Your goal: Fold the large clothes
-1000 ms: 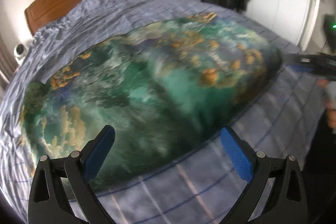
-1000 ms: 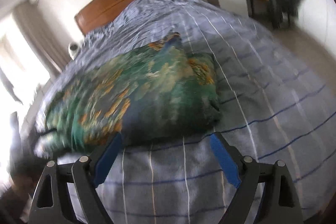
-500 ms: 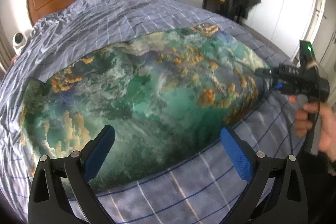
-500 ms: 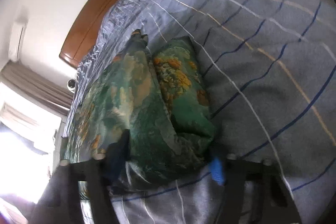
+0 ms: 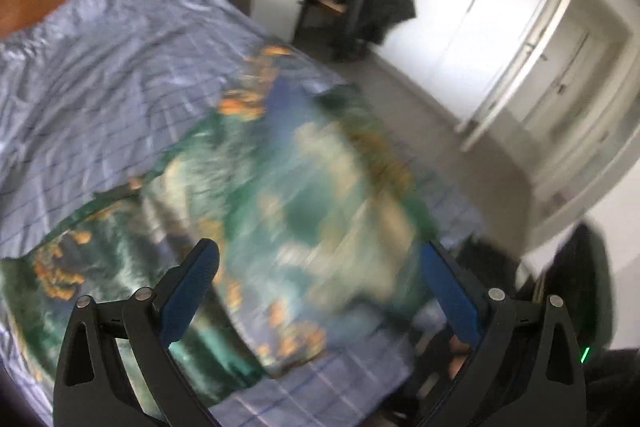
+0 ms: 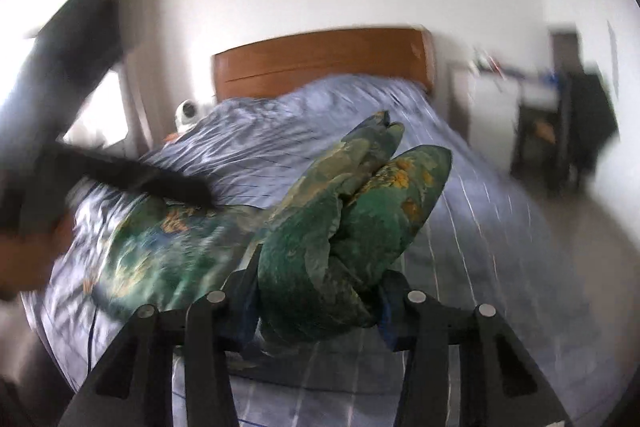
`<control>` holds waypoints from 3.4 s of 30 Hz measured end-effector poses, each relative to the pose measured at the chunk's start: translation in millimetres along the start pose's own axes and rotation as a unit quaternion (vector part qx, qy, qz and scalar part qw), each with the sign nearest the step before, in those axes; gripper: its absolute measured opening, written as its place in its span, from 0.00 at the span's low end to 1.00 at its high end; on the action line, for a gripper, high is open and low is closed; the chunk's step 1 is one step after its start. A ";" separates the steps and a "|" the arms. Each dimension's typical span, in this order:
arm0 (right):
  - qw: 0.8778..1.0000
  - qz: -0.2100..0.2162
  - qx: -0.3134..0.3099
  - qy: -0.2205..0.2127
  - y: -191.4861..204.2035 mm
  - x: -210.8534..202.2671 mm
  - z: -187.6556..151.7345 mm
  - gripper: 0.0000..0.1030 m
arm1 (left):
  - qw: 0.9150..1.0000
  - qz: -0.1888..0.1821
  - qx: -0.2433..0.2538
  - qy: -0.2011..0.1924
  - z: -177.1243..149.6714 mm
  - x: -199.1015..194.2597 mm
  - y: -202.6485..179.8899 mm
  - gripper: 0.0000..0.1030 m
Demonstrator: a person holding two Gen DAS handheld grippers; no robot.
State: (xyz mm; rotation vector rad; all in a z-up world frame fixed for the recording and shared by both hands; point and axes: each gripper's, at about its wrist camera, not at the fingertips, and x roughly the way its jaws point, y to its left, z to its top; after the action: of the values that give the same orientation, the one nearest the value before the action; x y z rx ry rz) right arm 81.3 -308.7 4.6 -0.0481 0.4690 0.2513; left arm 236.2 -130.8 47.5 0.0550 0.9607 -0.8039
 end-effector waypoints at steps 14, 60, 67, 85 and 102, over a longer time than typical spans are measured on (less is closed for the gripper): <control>0.963 0.033 -0.265 -0.021 149.1 -6.0 -0.8 0.47 | 0.988 0.146 -0.012 0.056 -27.3 -3.4 40.9 0.28; 0.923 0.150 -0.071 0.349 233.1 313.7 61.6 0.29 | 0.960 0.118 -0.254 -0.029 -231.5 -44.5 309.7 0.38; 0.926 0.132 -0.083 0.344 233.5 316.0 43.2 0.29 | 0.960 0.119 -0.251 -0.030 -232.0 -43.4 309.9 0.39; 0.934 0.157 -0.105 0.302 200.7 164.9 -30.5 0.29 | 0.957 0.124 -0.258 -0.040 -238.6 -46.0 309.9 0.41; 0.976 0.139 -0.037 0.167 127.6 85.6 40.4 0.76 | 0.919 0.031 -0.374 -0.124 -237.2 -152.4 313.1 0.91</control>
State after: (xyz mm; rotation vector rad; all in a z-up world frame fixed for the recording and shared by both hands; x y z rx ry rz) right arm 140.9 -161.4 3.3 -0.0979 0.8021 0.5401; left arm 218.5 272.7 -72.5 -0.6641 0.9627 -0.3308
